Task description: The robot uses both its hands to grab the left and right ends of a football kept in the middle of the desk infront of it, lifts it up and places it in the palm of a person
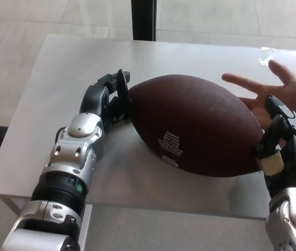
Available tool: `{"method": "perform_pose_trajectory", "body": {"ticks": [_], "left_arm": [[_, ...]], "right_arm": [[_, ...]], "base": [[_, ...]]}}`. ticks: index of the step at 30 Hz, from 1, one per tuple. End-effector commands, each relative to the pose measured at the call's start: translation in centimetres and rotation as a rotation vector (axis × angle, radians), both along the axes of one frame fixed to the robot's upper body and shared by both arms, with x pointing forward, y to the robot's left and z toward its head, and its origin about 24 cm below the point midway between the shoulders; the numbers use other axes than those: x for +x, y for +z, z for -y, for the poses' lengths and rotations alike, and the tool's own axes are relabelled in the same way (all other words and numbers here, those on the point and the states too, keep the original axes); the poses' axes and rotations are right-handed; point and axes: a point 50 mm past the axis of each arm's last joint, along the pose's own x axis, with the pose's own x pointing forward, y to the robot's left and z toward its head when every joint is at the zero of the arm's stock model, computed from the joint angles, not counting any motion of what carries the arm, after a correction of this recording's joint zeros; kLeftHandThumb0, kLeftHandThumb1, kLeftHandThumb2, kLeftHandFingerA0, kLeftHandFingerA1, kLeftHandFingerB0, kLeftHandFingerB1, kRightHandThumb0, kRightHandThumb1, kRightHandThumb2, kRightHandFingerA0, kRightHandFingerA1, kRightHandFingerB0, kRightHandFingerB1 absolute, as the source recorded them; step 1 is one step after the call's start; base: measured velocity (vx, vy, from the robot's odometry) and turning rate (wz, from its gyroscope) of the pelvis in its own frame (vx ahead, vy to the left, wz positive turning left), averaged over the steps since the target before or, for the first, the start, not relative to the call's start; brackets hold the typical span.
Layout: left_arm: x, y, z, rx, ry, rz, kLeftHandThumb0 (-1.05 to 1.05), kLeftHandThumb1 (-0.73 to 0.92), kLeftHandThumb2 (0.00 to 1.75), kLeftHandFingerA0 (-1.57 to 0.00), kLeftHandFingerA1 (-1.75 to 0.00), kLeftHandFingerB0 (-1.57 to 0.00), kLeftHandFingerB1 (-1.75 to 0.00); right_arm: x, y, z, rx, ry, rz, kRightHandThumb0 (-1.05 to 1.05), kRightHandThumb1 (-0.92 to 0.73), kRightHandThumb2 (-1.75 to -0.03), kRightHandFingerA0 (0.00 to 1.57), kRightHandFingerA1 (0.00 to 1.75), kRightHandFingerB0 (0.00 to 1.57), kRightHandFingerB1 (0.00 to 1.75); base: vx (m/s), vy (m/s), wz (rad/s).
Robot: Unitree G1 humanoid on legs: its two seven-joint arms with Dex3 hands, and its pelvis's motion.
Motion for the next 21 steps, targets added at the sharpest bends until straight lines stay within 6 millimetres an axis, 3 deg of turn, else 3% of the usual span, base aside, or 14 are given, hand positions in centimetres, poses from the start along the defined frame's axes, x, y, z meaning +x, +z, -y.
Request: {"method": "perform_pose_trajectory", "body": {"ticks": [1, 2, 3, 5, 9, 10, 11, 12, 13, 14, 18, 19, 20, 21], "left_arm": [[-1.4, -2.5, 0.0, -0.104, 0.039, -0.108, -0.96, 0.79, 1.23, -0.46, -0.69, -0.2, -0.44], [-1.3, -2.2, 0.3, -0.135, 0.035, -0.103, -1.05, 0.86, 1.29, -0.45, -0.68, -0.2, -0.43], [-1.2, -2.0, 0.5, -0.155, 0.038, -0.091, -1.05, 0.92, 0.85, -0.48, -0.65, -0.27, -0.34], [-0.8, -1.1, 1.3, -0.198, 0.024, -0.055, -1.05, 0.92, 0.84, -0.51, -0.61, -0.29, -0.34], [-0.3, 0.3, 2.6, -0.25, 0.008, -0.017, -1.04, 0.92, 0.84, -0.51, -0.62, -0.3, -0.34], [-0.2, 0.6, 3.0, -0.261, 0.012, -0.02, -1.02, 0.92, 0.86, -0.5, -0.64, -0.3, -0.35], [-0.2, 0.6, 3.3, -0.265, 0.008, -0.017, -1.02, 0.92, 0.85, -0.52, -0.64, -0.3, -0.36], [-0.2, 0.6, 3.5, -0.269, 0.005, -0.015, -1.03, 0.92, 0.85, -0.53, -0.66, -0.3, -0.36], [-0.2, 0.6, 3.7, -0.272, 0.002, -0.014, -0.97, 0.79, 1.23, -0.51, -0.69, -0.26, -0.46], [-0.3, 0.6, 3.9, -0.268, -0.007, -0.013, -1.04, 0.92, 0.83, -0.53, -0.66, -0.32, -0.37], [-0.3, 0.6, 3.9, -0.238, -0.022, -0.013, -1.03, 0.92, 0.85, -0.53, -0.66, -0.31, -0.37], [-0.2, 0.7, 3.6, -0.201, -0.017, -0.01, -1.04, 0.92, 0.93, -0.51, -0.68, -0.3, -0.39], [-0.2, 0.7, 3.5, -0.199, -0.014, -0.011, -1.04, 0.92, 0.93, -0.51, -0.68, -0.3, -0.39], [-0.1, 0.7, 3.4, -0.195, -0.009, -0.012, -1.03, 0.92, 0.84, -0.52, -0.68, -0.34, -0.38]], "right_arm": [[0.2, -0.1, -0.5, 0.028, -0.012, 0.002, -0.94, -0.91, -0.8, 0.45, 0.43, 0.32, 0.36], [0.2, 0.0, -0.6, 0.026, -0.009, 0.005, -0.93, -0.91, -0.8, 0.45, 0.43, 0.33, 0.36], [0.3, 0.0, -0.6, 0.028, -0.007, 0.005, -0.93, -0.92, -0.79, 0.45, 0.41, 0.34, 0.36], [0.5, 0.1, -0.9, 0.027, 0.003, 0.015, -0.94, -0.83, -0.87, 0.4, 0.42, 0.29, 0.37], [0.9, 0.6, -1.6, 0.016, 0.025, 0.033, -0.89, -0.92, -0.77, 0.43, 0.39, 0.34, 0.36], [1.0, 0.6, -1.8, 0.013, 0.03, 0.035, -0.94, -0.85, -0.88, 0.39, 0.41, 0.28, 0.37], [1.0, 0.7, -2.0, 0.014, 0.032, 0.041, -0.93, -0.85, -0.88, 0.39, 0.41, 0.29, 0.37], [1.0, 0.7, -2.1, 0.012, 0.028, 0.042, -0.85, -0.92, -0.77, 0.43, 0.38, 0.34, 0.33], [1.0, 0.8, -2.3, 0.011, 0.028, 0.044, -0.88, -0.92, -0.76, 0.45, 0.39, 0.35, 0.35], [1.1, 1.0, -2.5, 0.016, 0.033, 0.053, -0.9, -0.92, -0.76, 0.44, 0.43, 0.34, 0.35], [1.2, 1.2, -3.0, 0.031, 0.036, 0.063, -0.88, -0.92, -0.74, 0.43, 0.43, 0.34, 0.34], [1.3, 1.6, -3.2, 0.038, 0.027, 0.075, -0.85, -0.76, -1.13, 0.4, 0.54, 0.31, 0.47], [1.2, 1.7, -3.3, 0.024, 0.024, 0.082, -0.85, -0.76, -1.13, 0.4, 0.54, 0.31, 0.47], [1.3, 1.8, -3.3, 0.031, 0.023, 0.081, -0.89, -0.92, -0.73, 0.46, 0.4, 0.38, 0.35]], "base": [[0.0, 0.0, 0.0], [0.0, 0.0, 0.0], [0.0, 0.0, 0.0], [0.0, 0.0, 0.0], [0.0, 0.0, 0.0], [0.0, 0.0, 0.0], [0.0, 0.0, 0.0], [0.0, 0.0, 0.0], [0.0, 0.0, 0.0], [0.0, 0.0, 0.0], [0.0, 0.0, 0.0], [0.0, 0.0, 0.0], [0.0, 0.0, 0.0], [0.0, 0.0, 0.0]]}}
